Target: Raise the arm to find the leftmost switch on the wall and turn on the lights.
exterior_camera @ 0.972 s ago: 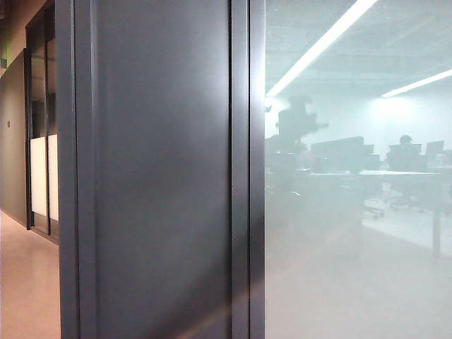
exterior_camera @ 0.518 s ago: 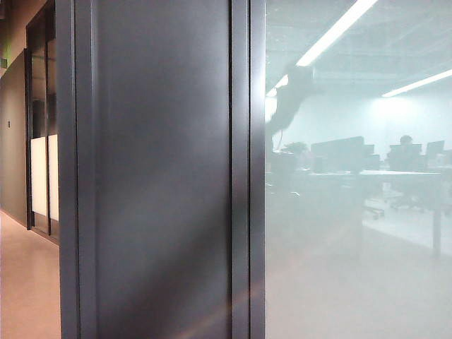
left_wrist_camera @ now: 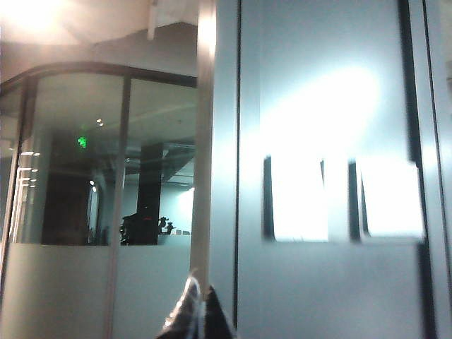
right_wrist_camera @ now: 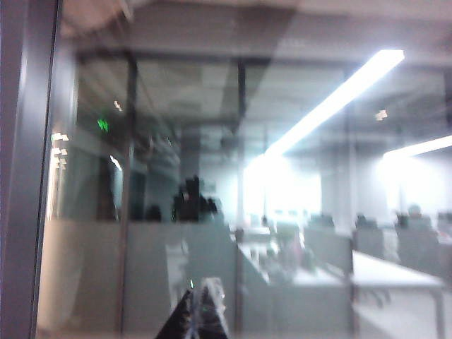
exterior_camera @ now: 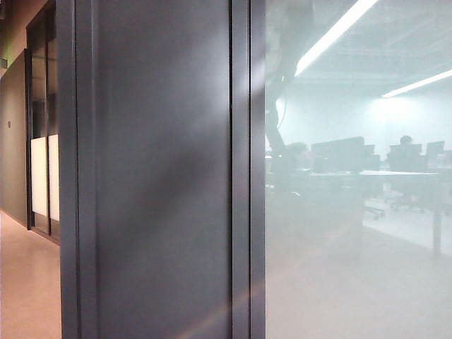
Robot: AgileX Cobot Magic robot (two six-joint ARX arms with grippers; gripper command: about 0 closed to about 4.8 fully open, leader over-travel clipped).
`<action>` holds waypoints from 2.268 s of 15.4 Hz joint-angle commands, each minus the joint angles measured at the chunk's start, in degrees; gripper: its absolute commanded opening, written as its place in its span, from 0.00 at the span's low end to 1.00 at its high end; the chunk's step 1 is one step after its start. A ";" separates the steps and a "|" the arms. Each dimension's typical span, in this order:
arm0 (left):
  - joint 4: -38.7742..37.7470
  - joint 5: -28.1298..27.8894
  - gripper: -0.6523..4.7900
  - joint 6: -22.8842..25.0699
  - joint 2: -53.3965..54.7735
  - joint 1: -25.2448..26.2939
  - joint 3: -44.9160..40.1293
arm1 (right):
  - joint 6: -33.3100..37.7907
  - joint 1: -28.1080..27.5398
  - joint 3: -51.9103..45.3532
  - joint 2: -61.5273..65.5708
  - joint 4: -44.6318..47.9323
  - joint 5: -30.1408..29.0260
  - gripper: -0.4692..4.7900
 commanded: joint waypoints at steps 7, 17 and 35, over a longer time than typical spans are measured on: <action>-1.22 5.03 0.11 7.23 13.51 -0.07 14.88 | 11.58 0.07 19.65 17.84 -3.63 -32.26 0.09; 6.69 11.63 0.11 -6.40 17.70 -0.15 15.02 | 18.56 2.78 21.79 20.70 -1.81 -49.99 0.09; -6.75 13.75 0.11 -13.73 41.29 -5.46 36.41 | 18.49 5.20 21.77 20.98 -2.75 -50.03 0.09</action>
